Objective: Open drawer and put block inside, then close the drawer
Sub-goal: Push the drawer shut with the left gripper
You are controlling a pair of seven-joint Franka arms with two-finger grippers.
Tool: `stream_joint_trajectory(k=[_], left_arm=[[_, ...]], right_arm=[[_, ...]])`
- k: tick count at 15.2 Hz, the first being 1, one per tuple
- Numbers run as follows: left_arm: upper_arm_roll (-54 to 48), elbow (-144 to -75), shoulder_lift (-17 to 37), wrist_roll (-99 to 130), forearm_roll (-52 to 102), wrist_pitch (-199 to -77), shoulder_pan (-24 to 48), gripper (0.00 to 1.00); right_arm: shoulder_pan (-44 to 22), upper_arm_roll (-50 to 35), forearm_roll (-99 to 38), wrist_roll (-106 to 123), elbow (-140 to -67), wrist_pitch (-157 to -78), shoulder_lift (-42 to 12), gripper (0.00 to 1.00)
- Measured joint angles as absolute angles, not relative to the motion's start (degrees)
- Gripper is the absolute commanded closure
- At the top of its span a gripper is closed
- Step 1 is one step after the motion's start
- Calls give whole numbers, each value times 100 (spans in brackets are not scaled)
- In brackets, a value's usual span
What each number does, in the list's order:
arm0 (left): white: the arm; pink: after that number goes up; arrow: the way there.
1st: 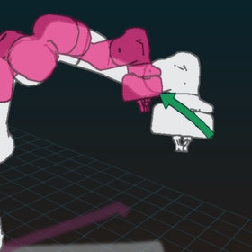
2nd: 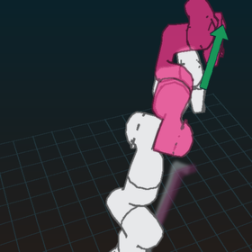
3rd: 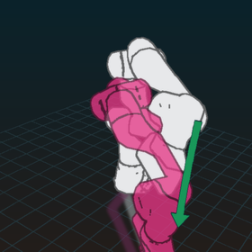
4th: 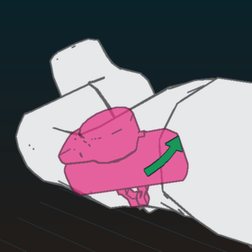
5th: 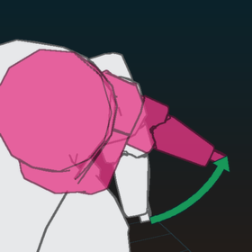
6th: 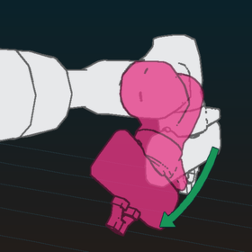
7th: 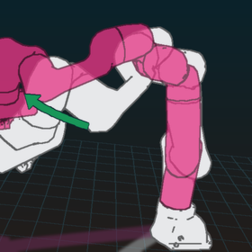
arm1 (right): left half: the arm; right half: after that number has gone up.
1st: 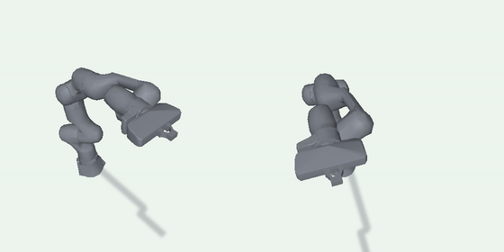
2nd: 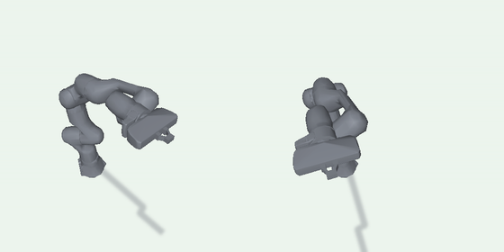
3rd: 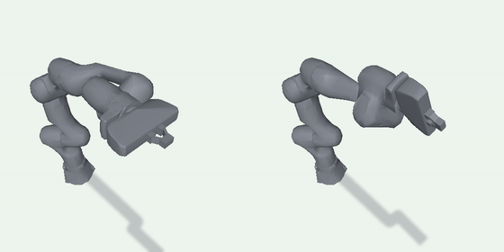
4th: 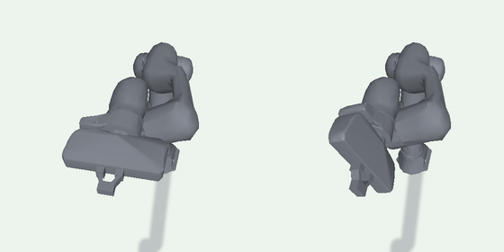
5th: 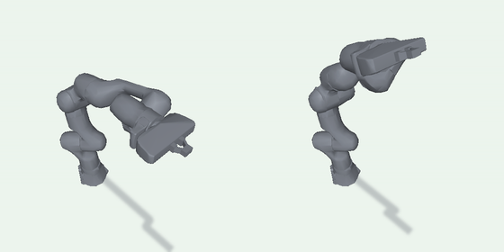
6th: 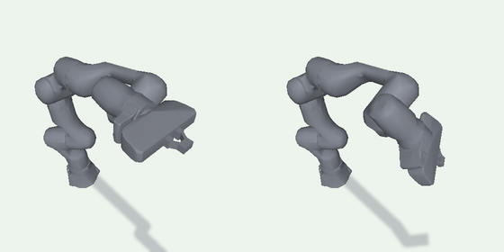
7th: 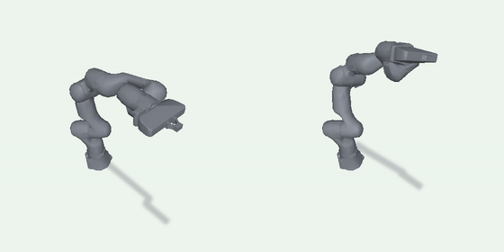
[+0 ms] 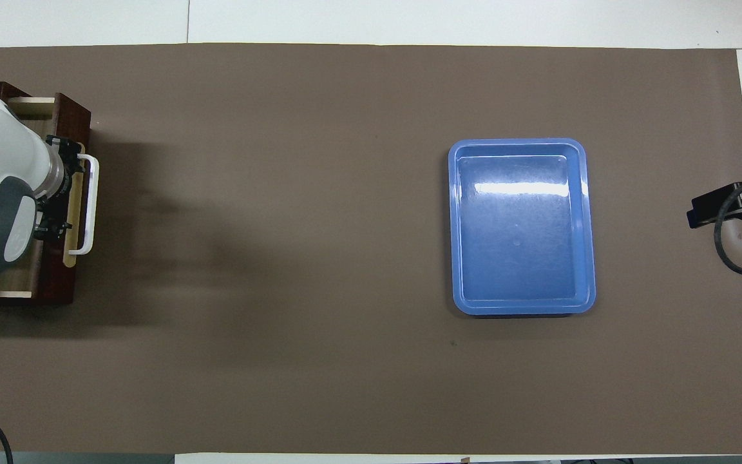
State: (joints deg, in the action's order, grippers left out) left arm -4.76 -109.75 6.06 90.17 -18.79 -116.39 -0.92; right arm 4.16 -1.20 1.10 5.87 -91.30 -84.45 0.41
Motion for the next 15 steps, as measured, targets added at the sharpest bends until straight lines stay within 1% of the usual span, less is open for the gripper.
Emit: stream_joint_trajectory(k=[8, 15], left_arm=[[-455, -10974, 607, 8387, -1881, -11804, -578, 0], [-448, -10959, 607, 8287, -1882, -11832, -675, 0]], right_arm=[[416, -120, 110, 587, -9131, -8445, 41, 0], [416, -120, 110, 587, -9132, -8445, 41, 0]])
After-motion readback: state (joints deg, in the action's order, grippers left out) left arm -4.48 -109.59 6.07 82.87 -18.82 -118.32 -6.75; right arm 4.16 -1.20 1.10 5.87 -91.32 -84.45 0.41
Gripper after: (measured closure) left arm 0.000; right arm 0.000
